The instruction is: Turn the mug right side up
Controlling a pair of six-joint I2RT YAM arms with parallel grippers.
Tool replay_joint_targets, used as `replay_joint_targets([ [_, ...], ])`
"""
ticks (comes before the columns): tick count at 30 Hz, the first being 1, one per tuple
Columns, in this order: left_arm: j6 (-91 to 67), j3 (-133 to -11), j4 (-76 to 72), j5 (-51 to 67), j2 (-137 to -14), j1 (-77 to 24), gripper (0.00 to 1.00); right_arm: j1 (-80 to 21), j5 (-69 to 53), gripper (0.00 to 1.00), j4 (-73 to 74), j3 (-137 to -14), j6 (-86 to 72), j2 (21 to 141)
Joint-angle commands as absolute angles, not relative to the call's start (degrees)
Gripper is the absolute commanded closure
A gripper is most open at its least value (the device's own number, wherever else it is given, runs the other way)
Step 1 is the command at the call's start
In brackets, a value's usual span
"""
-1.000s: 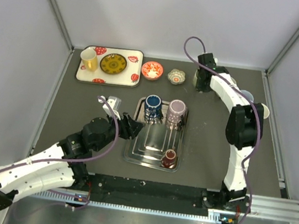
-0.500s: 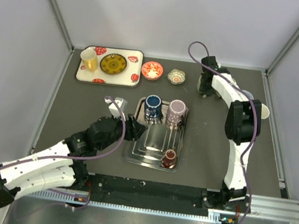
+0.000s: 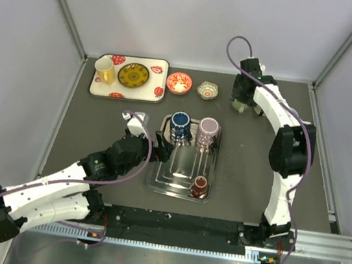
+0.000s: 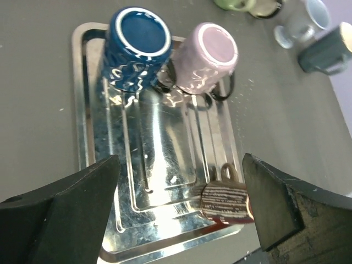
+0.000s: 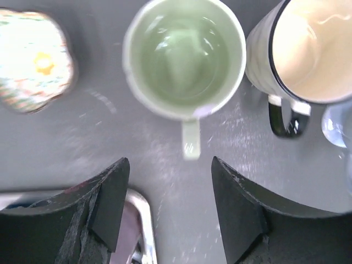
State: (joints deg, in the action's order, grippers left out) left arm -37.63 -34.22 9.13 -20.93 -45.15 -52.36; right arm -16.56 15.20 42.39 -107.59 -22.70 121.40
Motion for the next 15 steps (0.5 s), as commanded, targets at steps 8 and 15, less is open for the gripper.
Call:
replay_joint_targets([
  [8,-46.93,-45.07,9.12,-25.05,-63.87,-50.01,0.12,-34.0,21.45,0.38,31.65,-75.17,-26.98,75.46],
  [15,-60.98,-60.45,16.08,-32.24,-85.31,-50.01,0.25,-37.53,19.87,0.38,31.29,-61.53,-30.67,62.51],
])
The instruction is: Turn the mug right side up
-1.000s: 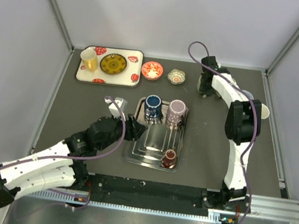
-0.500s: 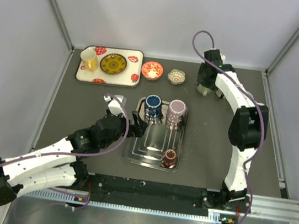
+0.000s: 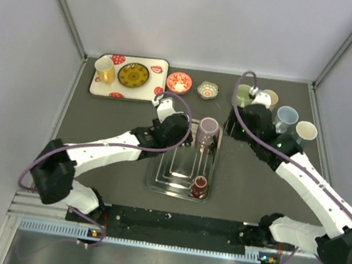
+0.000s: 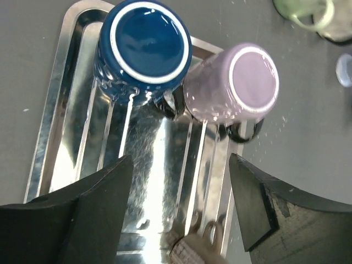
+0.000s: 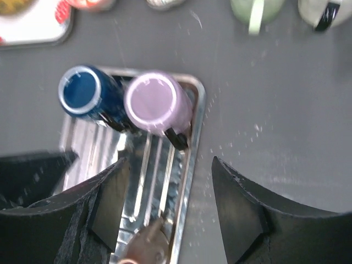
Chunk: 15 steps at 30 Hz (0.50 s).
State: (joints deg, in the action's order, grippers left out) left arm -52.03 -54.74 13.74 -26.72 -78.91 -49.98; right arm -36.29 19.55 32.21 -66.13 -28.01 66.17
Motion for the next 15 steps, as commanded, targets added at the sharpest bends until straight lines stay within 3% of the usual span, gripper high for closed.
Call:
replay_joint_targets([
  [1,-63.87,-61.77,16.43,-33.3,-87.08,-50.1,0.29,-37.7,18.82,0.38,31.29,-59.78,-30.85,61.53],
  [9,-79.71,-79.6,32.77,-40.96,-104.05,-49.66,0.35,-37.97,15.73,0.38,33.05,-55.02,-31.55,52.92],
  [15,-82.52,-84.9,36.21,-39.91,-109.95,-47.38,0.41,-37.88,14.42,0.38,34.36,-54.85,-30.76,49.92],
])
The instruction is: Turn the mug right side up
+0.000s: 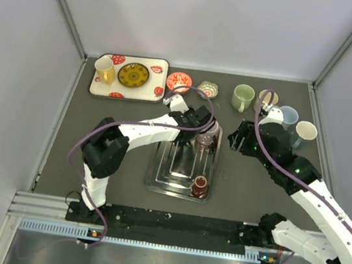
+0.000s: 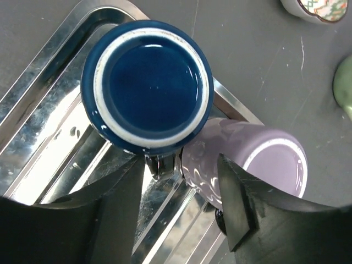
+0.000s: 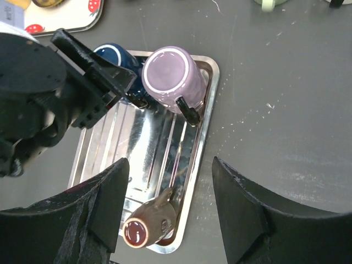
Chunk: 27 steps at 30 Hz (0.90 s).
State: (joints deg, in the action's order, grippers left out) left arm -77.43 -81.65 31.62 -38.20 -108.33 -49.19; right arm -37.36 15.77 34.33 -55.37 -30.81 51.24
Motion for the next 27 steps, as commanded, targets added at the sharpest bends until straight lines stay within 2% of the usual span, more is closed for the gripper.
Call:
replay_joint_targets([
  [1,-82.7,-84.9,36.21,-39.29,-110.3,-47.03,0.42,-37.88,14.15,0.38,34.45,-54.76,-30.59,49.4],
  [12,-82.0,-84.38,36.21,-36.92,-112.32,-45.09,0.57,-37.88,13.1,0.38,34.1,-53.97,-30.67,49.66],
  [15,-81.74,-83.59,35.95,-36.22,-112.15,-44.83,0.65,-37.79,12.83,0.37,33.84,-53.7,-30.76,49.92],
  [24,-78.67,-77.44,31.47,-33.4,-109.25,-43.77,0.99,-37.88,12.31,0.38,33.13,-53.0,-31.29,50.71],
  [27,-72.7,-74.62,27.51,-31.29,-106.36,-43.59,1.0,-37.88,12.13,0.38,32.96,-52.21,-31.64,50.71],
])
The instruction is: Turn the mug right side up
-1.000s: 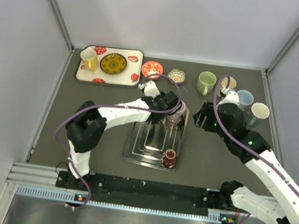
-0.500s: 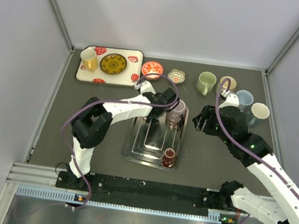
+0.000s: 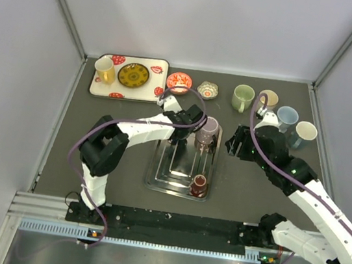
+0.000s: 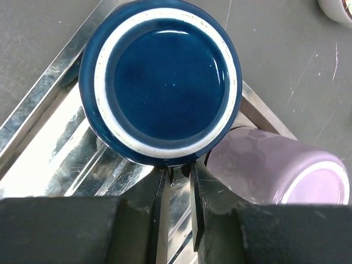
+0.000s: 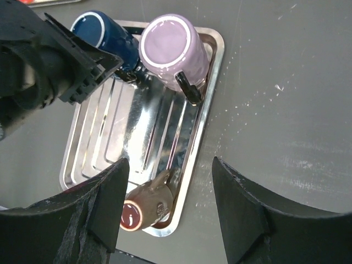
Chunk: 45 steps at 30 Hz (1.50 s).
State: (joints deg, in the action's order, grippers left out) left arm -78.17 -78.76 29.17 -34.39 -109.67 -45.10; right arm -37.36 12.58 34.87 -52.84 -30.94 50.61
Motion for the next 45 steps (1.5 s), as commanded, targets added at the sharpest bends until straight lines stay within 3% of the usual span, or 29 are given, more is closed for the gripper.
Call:
replay_joint_targets([
  [1,-71.64,-73.23,26.03,-30.24,-105.48,-43.51,1.0,-37.88,12.04,0.38,33.05,-51.86,-31.81,50.71],
  [10,-57.15,-63.57,22.6,-24.62,-90.63,-43.51,1.0,-37.88,9.93,0.39,32.43,-51.68,-32.43,50.27],
  [21,-48.43,-44.41,3.45,-15.31,-72.0,-43.77,1.0,-37.88,-3.77,0.41,25.41,-47.91,-32.78,50.19],
  [32,-46.05,-33.31,-16.96,-10.02,-59.6,-43.68,1.0,-37.79,-27.93,0.39,4.67,-34.81,-41.21,46.5],
  [45,-51.15,-35.33,-26.71,-5.99,-47.73,-43.77,1.0,-37.88,-38.23,0.37,-28.63,-30.94,-61.33,51.32],
])
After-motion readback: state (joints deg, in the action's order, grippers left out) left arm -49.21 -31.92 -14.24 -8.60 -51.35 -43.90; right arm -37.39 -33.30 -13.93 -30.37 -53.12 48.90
